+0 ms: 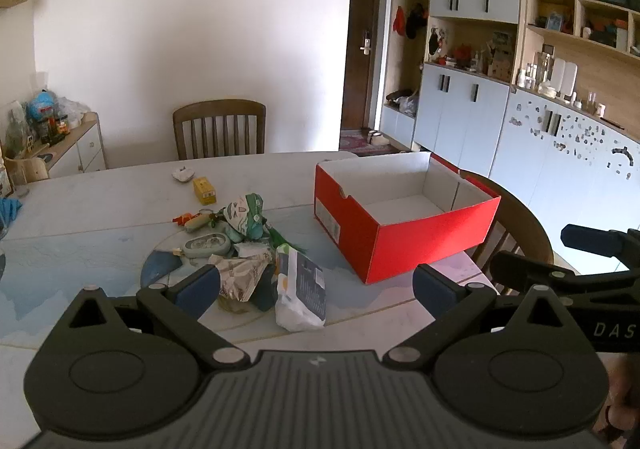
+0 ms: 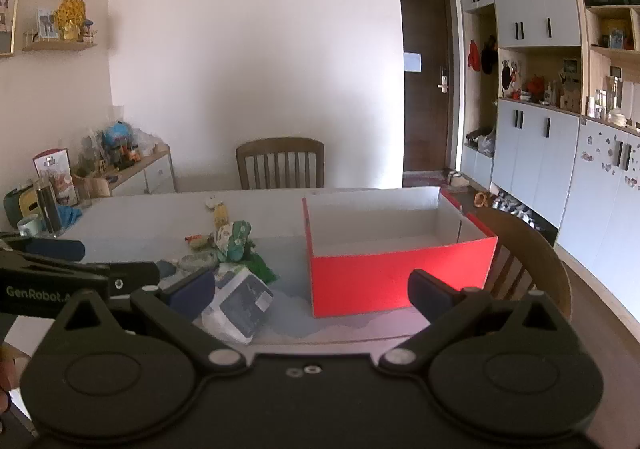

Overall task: Organize objects
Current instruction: 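Move both tools toward the pile of items on the table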

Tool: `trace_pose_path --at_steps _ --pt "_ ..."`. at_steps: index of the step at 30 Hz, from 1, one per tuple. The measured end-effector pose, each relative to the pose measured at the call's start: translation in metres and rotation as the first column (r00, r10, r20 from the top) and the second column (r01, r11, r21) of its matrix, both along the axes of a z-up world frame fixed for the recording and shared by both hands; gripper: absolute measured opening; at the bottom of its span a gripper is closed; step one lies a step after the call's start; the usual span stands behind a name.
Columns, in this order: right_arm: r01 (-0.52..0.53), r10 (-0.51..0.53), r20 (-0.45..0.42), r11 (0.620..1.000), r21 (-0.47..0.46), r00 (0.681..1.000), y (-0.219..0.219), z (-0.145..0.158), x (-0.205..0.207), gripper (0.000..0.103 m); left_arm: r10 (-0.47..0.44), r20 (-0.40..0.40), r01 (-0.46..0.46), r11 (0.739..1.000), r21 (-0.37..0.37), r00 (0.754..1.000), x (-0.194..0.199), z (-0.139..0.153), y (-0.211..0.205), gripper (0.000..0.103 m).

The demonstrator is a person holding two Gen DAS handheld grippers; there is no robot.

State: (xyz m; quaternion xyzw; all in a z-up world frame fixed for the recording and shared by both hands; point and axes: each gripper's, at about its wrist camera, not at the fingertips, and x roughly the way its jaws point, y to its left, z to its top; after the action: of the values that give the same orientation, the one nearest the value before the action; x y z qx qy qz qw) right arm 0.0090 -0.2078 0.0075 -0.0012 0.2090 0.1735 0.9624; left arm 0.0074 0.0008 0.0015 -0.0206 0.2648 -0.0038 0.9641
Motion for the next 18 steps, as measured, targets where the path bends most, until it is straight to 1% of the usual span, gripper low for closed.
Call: trace_pose_path --at_steps 3,9,13,18 --pt "-0.016 0.016 0.009 1.000 0.003 1.000 0.001 0.000 0.001 0.102 0.005 0.001 -0.005 1.000 0.009 1.000 0.002 -0.001 -0.001 0.103" --pt "-0.034 0.035 -0.032 0.999 0.023 0.999 -0.002 -0.002 0.009 0.102 0.005 0.001 -0.005 1.000 0.016 1.000 0.005 0.000 -0.004 0.103" --pt "-0.048 0.050 -0.065 0.998 0.043 0.997 -0.005 -0.003 0.013 0.102 -0.005 -0.013 0.005 1.000 -0.011 1.000 0.009 -0.002 -0.003 0.103" --pt "-0.051 0.054 -0.055 0.998 0.045 0.997 -0.006 -0.001 0.012 0.102 -0.004 -0.004 0.004 1.000 -0.015 1.000 0.008 -0.001 -0.004 0.103"
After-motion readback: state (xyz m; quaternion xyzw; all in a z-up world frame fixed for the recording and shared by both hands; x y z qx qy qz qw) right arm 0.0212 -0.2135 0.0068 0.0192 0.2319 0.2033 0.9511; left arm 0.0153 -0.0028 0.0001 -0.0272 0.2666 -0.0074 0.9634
